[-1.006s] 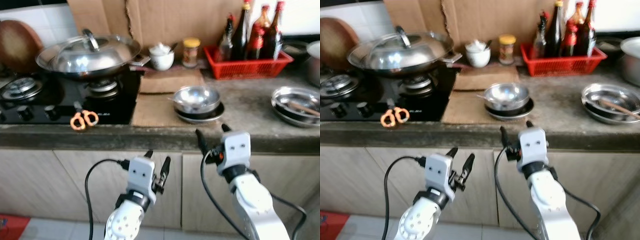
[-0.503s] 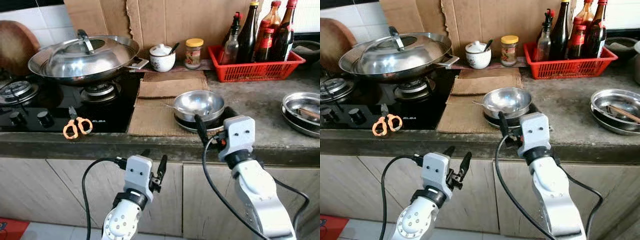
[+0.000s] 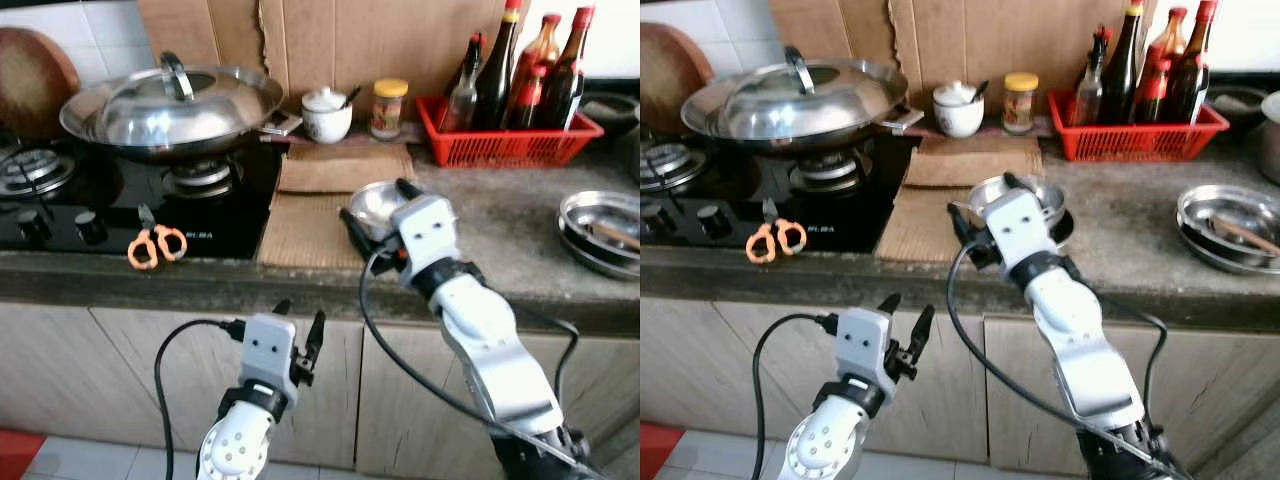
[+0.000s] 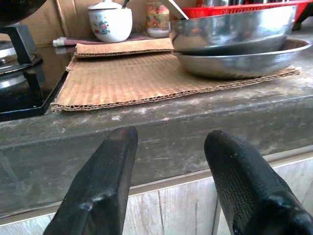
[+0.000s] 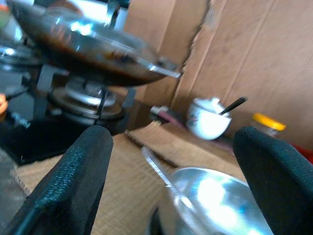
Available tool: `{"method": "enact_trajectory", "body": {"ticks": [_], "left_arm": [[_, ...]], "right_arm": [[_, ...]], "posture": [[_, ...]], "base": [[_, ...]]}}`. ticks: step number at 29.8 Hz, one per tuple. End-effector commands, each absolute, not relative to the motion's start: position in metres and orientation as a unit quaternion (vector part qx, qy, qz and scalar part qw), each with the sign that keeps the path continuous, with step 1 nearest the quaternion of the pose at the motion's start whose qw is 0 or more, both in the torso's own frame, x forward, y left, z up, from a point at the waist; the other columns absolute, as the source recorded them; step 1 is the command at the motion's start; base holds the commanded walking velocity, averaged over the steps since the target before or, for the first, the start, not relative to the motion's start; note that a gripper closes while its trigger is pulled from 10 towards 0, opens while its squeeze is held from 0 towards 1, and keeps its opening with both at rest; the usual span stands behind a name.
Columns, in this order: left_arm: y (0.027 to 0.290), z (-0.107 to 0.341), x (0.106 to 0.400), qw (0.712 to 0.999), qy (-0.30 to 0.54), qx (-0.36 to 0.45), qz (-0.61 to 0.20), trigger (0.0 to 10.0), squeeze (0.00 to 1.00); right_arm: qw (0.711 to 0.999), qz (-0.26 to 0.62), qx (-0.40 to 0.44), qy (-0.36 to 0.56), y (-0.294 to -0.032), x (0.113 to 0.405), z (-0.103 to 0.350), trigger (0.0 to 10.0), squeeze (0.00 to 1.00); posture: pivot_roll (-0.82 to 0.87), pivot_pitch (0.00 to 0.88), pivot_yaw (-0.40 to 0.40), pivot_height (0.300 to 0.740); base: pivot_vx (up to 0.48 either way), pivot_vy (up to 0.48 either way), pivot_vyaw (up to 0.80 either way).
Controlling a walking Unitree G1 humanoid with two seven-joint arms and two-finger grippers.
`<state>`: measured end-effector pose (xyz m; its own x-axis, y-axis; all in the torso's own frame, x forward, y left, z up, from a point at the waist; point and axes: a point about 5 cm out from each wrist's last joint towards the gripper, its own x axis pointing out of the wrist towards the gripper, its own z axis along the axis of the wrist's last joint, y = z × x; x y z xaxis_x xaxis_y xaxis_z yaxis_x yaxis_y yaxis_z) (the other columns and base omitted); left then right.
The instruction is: Kitchen organization
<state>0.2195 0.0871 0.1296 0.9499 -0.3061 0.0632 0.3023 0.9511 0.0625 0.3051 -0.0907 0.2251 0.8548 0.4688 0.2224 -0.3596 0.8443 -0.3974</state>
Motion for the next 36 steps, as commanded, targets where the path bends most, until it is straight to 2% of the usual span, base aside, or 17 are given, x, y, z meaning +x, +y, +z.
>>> {"method": "enact_trajectory", "body": {"ticks": [1,15,19,36], "left_arm": [[0.09,0.133,0.218,0.988,-0.046,0.028,-0.148,10.0,0.0],[0.088,0.134,0.218,0.988,-0.045,0.027,-0.145,10.0,0.0],[0.088,0.133,0.217,0.988,-0.048,0.034,-0.146,10.0,0.0],[0.085,0.133,0.215,0.988,-0.044,0.023,-0.148,10.0,0.0]], "right_arm": [[0.944,0.226,-0.185,-0.15,-0.086,0.31,0.228,10.0,0.0],[0.933,0.239,-0.239,-0.126,-0.065,0.332,0.234,10.0,0.0],[0.921,0.223,-0.293,-0.129,-0.059,0.339,0.236,10.0,0.0],[0.916,0.191,-0.341,-0.085,-0.057,0.355,0.235,10.0,0.0]], "posture": [[0.09,0.05,-0.002,0.74],[0.09,0.06,-0.012,0.74],[0.09,0.063,-0.014,0.74],[0.09,0.065,-0.027,0.74]], "base": [[0.0,0.0,0.0],[0.0,0.0,0.0],[0.0,0.0,0.0],[0.0,0.0,0.0]]}}
